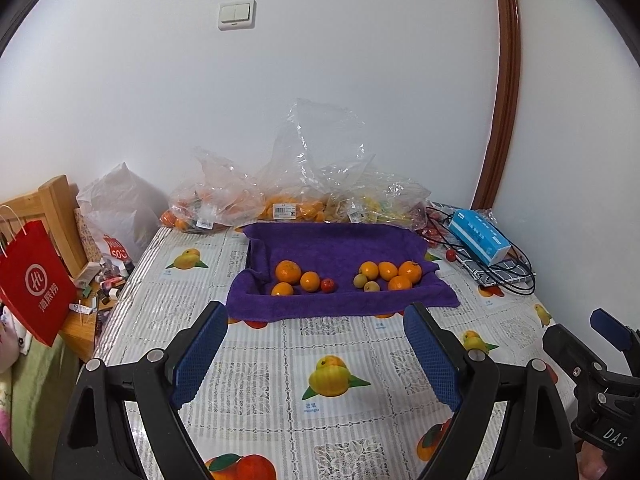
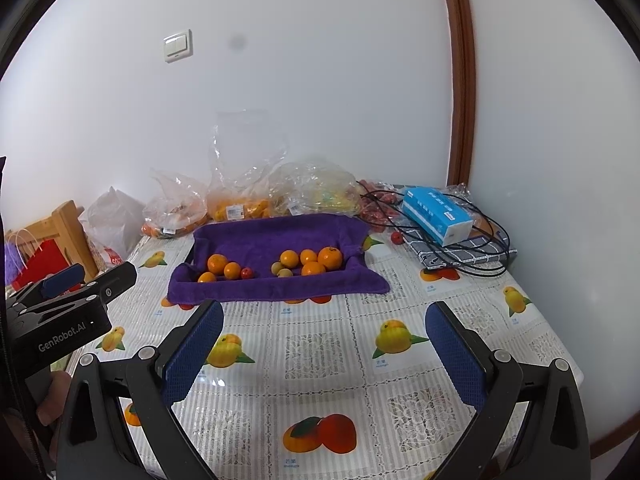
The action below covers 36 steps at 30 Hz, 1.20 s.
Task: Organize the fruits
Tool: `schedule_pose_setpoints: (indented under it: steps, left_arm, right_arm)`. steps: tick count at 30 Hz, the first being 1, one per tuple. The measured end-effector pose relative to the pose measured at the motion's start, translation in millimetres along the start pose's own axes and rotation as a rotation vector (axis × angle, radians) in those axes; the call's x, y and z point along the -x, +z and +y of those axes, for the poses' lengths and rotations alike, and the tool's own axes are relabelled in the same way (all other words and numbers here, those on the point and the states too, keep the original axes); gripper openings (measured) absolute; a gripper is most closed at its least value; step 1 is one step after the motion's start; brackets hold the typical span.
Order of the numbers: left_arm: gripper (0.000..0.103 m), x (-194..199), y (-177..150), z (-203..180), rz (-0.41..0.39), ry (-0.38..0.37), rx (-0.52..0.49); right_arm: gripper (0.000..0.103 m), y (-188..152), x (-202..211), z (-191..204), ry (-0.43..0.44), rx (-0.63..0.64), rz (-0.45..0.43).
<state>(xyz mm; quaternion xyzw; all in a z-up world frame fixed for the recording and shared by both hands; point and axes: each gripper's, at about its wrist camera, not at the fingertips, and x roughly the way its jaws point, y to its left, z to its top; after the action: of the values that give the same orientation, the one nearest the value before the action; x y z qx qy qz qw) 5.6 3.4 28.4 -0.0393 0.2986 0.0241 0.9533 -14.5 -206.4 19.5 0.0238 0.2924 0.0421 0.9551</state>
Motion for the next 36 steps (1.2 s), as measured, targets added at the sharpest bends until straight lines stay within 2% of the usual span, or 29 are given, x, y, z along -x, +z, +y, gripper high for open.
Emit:
schedule_pose_setpoints:
  steps: [36]
  left_arm:
    - [0.089,-0.4,0.6,3.8,-0.001,-0.003,0.003]
  right_arm:
    - [0.100,0.2,-0.9,3.3,0.001,0.005,-0.001]
